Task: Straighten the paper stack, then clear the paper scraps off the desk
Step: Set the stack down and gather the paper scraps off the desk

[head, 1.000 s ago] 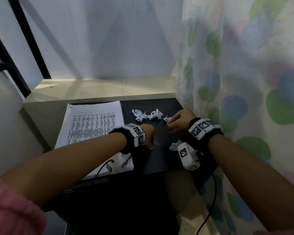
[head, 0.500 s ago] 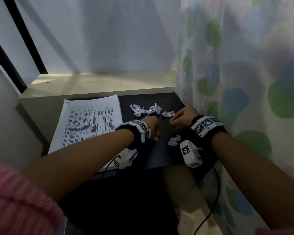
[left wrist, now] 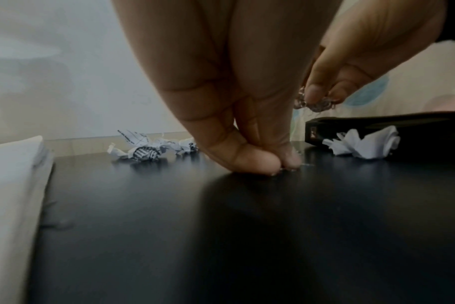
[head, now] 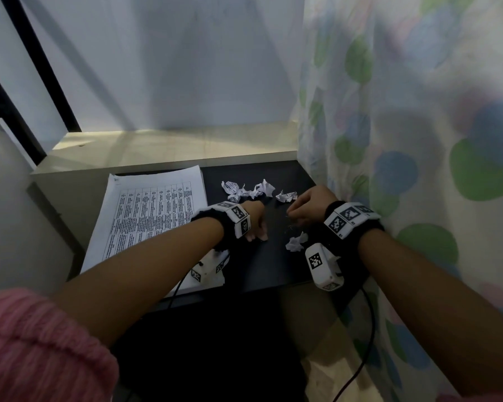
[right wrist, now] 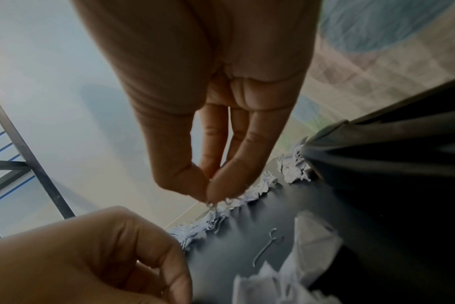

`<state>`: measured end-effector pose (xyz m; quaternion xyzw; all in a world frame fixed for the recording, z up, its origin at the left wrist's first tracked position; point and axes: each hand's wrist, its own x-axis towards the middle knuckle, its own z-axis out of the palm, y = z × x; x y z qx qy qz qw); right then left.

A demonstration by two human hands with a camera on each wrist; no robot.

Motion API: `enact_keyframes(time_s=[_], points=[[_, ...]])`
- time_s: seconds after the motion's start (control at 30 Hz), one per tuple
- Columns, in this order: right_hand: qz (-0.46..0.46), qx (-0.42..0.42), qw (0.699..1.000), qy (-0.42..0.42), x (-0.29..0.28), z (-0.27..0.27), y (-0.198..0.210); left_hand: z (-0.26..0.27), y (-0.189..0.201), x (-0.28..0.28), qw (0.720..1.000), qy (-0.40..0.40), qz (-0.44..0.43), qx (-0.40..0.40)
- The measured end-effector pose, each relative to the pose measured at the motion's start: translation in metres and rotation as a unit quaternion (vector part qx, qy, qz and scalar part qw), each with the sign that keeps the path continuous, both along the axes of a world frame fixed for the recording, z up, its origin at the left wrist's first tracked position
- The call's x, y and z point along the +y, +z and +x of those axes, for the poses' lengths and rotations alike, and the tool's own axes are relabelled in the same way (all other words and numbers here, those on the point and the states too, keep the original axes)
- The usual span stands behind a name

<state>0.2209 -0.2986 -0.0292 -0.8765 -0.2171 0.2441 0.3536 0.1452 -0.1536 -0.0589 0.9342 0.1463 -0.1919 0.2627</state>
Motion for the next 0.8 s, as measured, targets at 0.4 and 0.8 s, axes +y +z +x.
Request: enact_keyframes(time_s=[0.4, 0.8], points=[[0.029, -0.001, 0.999, -0.015, 0.0, -0.021, 0.017, -0.021, 0.016, 0.006, 0.997, 0.013, 0.029, -0.063], [0.241, 0.139, 0.96, 0.033, 0.051, -0.139, 0.027, -0.157, 0.061, 0.06, 0.957, 0.163, -0.127, -0.202]])
